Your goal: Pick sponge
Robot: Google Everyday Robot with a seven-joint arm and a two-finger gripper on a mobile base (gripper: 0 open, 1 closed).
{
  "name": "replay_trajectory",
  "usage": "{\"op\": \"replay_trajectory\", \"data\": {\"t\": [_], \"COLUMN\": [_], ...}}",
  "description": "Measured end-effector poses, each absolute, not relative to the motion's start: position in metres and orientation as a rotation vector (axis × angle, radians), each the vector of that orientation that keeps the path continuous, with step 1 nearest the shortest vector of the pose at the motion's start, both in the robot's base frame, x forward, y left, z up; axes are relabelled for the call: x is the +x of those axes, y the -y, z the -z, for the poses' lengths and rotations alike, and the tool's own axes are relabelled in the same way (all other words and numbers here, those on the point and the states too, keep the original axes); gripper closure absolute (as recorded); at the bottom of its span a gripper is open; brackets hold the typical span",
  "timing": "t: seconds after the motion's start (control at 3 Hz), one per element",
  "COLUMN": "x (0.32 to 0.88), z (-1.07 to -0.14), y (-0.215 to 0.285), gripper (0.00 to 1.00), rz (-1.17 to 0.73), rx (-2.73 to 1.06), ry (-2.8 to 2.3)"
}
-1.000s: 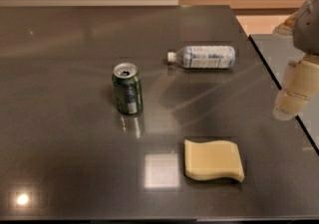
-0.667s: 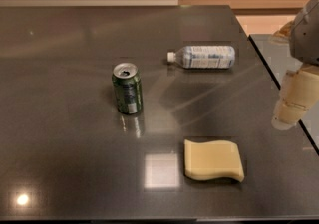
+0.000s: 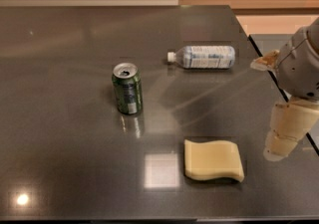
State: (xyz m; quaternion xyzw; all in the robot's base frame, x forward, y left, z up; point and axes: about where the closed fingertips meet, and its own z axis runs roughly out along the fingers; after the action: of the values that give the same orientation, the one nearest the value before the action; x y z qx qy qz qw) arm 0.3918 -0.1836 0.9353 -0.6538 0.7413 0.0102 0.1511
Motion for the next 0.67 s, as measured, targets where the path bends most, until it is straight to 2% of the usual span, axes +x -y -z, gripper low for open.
{"op": "replay_trajectory", "data": {"t": [0.67], "x": [0.365], "z": [-0.893], "y": [0.147], "gripper": [0.00], "rz": [-0.170], "rx": [-1.910], "ry": [-2.044]}}
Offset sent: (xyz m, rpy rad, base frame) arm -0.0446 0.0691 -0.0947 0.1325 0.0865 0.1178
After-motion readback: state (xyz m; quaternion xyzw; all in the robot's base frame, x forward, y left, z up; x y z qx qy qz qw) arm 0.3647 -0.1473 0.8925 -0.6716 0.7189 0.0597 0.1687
